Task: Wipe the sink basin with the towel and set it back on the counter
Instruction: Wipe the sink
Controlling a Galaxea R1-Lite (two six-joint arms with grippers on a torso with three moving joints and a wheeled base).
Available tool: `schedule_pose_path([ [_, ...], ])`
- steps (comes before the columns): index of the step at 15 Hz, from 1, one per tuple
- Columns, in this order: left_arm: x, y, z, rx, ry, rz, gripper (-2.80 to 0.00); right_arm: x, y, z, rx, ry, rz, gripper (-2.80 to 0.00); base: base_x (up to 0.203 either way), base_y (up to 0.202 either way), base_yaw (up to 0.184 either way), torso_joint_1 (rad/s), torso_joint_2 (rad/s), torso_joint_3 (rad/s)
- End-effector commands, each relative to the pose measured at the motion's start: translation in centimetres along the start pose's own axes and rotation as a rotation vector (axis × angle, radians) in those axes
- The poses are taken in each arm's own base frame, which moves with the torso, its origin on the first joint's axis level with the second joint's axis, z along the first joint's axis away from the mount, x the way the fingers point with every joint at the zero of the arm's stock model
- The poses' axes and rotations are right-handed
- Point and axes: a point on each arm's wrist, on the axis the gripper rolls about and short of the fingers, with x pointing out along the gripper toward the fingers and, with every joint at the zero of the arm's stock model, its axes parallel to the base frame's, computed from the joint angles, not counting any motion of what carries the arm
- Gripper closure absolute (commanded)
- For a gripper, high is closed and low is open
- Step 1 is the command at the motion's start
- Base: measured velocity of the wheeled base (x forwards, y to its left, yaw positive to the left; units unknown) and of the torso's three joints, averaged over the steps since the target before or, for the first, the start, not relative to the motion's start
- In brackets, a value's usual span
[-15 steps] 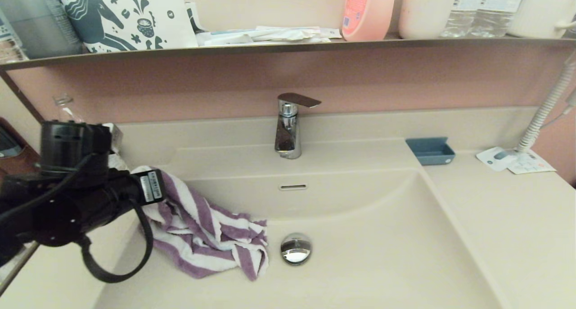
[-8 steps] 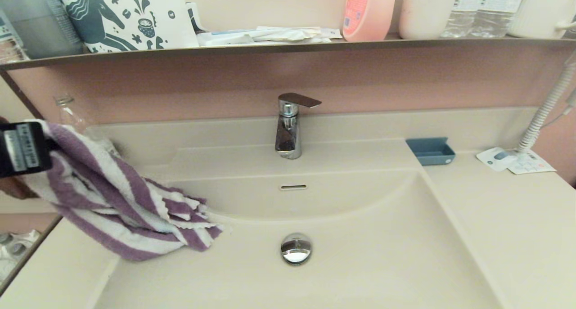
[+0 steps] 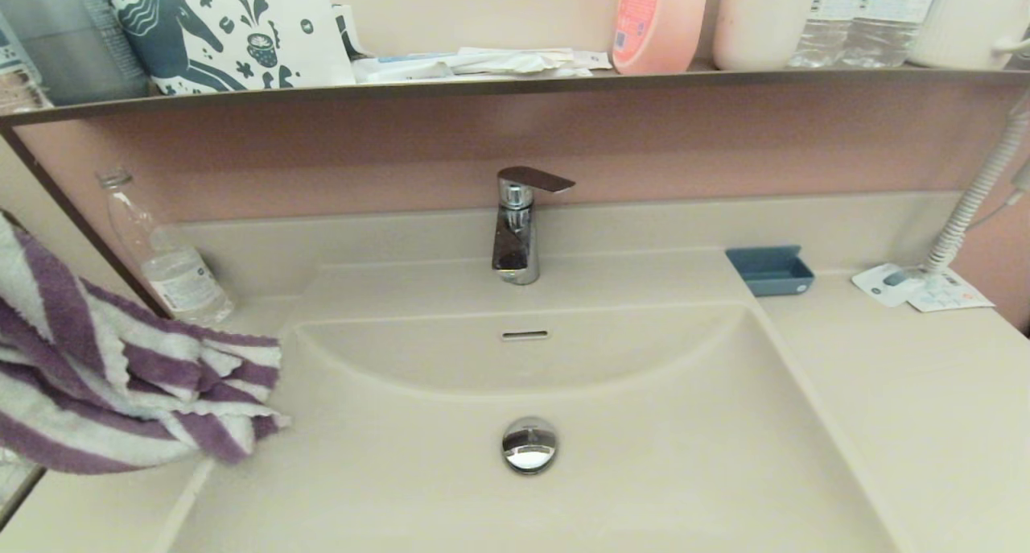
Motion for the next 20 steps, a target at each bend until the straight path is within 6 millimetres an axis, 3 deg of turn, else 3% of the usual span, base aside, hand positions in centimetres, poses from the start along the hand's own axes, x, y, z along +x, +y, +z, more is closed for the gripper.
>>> schedule_pose_path([
  [1, -0.2, 1.1, 1.4, 0.006, -0.03, 0.08, 0.0, 0.0, 0.0, 0.0, 0.0, 0.001, 0.0, 0.0, 0.0, 0.0, 0.0, 0.0, 0.0, 0.0],
  [4, -1.3, 2.0, 3.0, 0.005, -0.094, 0.116, 0.0, 0.0, 0.0, 0.0, 0.0, 0.001, 0.0, 0.0, 0.0, 0.0, 0.0, 0.0, 0.0, 0.0],
  [7, -0.6, 1.9, 2.2, 0.016, -0.053, 0.131, 0.0, 0.0, 0.0, 0.0, 0.0, 0.001, 0.0, 0.0, 0.0, 0.0, 0.0, 0.0, 0.0, 0.0],
  [14, 4.1, -1.5, -7.4, 0.056, 0.257, 0.007, 0.0, 0.0, 0.0, 0.0, 0.0, 0.001, 0.0, 0.0, 0.0, 0.0, 0.0, 0.0, 0.0, 0.0],
  [18, 5.4, -1.4, -10.6, -0.001, 0.389, -0.216, 0.0, 0.0, 0.0, 0.0, 0.0, 0.001, 0.0, 0.0, 0.0, 0.0, 0.0, 0.0, 0.0, 0.0],
  [20, 7.4, -1.5, -12.5, -0.049, 0.504, -0.302, 0.0, 0.0, 0.0, 0.0, 0.0, 0.001, 0.0, 0.0, 0.0, 0.0, 0.0, 0.0, 0.0, 0.0],
])
